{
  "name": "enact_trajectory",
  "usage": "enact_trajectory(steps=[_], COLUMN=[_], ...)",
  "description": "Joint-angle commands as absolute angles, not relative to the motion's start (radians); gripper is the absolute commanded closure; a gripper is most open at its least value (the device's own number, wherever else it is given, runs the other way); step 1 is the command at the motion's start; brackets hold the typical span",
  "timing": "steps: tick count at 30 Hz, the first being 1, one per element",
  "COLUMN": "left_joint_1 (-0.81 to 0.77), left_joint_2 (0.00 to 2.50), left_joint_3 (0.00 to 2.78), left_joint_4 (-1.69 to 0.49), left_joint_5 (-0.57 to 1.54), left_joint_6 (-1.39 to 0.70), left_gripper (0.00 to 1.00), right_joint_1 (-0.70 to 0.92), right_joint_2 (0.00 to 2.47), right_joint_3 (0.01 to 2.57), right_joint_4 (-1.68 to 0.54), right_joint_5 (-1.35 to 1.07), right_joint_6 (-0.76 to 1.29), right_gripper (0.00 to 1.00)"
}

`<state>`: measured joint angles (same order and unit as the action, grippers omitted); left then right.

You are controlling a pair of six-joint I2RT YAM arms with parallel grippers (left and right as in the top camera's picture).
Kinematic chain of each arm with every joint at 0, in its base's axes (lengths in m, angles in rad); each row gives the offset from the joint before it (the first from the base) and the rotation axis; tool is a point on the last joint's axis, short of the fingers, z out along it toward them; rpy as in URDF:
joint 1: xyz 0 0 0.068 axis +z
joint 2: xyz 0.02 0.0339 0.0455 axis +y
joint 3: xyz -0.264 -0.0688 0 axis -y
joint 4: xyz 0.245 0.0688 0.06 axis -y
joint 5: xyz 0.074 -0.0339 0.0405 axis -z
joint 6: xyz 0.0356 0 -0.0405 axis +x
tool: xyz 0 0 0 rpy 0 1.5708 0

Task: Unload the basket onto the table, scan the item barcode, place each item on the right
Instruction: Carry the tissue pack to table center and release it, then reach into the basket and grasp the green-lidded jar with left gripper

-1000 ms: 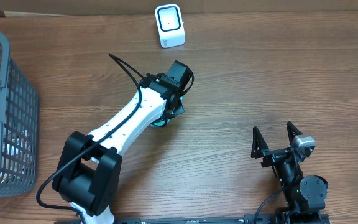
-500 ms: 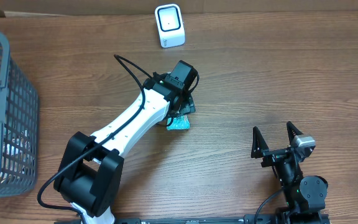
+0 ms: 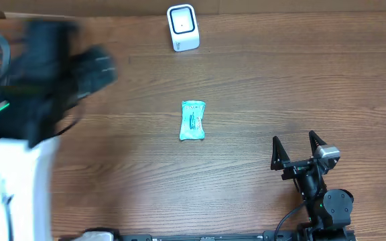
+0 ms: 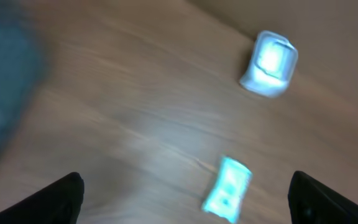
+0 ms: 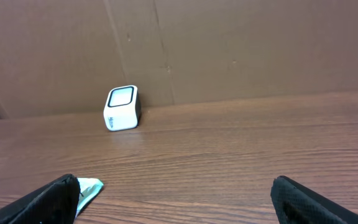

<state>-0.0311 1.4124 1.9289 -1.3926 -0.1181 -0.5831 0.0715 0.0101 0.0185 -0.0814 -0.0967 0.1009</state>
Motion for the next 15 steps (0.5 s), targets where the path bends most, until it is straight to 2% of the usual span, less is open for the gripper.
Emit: enact_trajectory(steps=[1, 5, 7, 10, 12, 15], left_joint_1=[0.245, 0.625, 0.731, 0.838, 0.887, 0.912], left_joint_2=[1.373, 1.373, 1.383, 1.408, 1.427, 1.466], left_joint_3=[1.924, 1.863, 1.803, 1.688, 1.634, 1.623], left_joint_4=[-1.461, -1.459, -1.41, -1.283, -1.221, -1.167], left_joint_5=[-0.079, 0.001, 0.061, 0.117, 0.117, 0.113], left_joint_6=[-0.538, -0.517, -0.54, -0.554, -0.553, -0.481], left_gripper=[0.12, 0.14, 0.16, 0.17, 0.15, 0.13], right_joint_1=[0.066, 0.066, 0.066, 0.066, 0.066, 0.066], right_joint_2=[0.003, 0.003, 0.003, 0.003, 0.003, 0.003], right_joint_3=[0.008, 0.008, 0.008, 0.008, 0.008, 0.008], right_joint_4=[-0.077, -0.077, -0.077, -0.077, -0.077, -0.077], right_joint_5=[-0.09, -0.09, -0.09, -0.09, -0.09, -0.09], right_joint_6=[0.104, 0.104, 0.104, 0.104, 0.104, 0.104], right_gripper=[0.0, 0.0, 0.0, 0.0, 0.0, 0.0])
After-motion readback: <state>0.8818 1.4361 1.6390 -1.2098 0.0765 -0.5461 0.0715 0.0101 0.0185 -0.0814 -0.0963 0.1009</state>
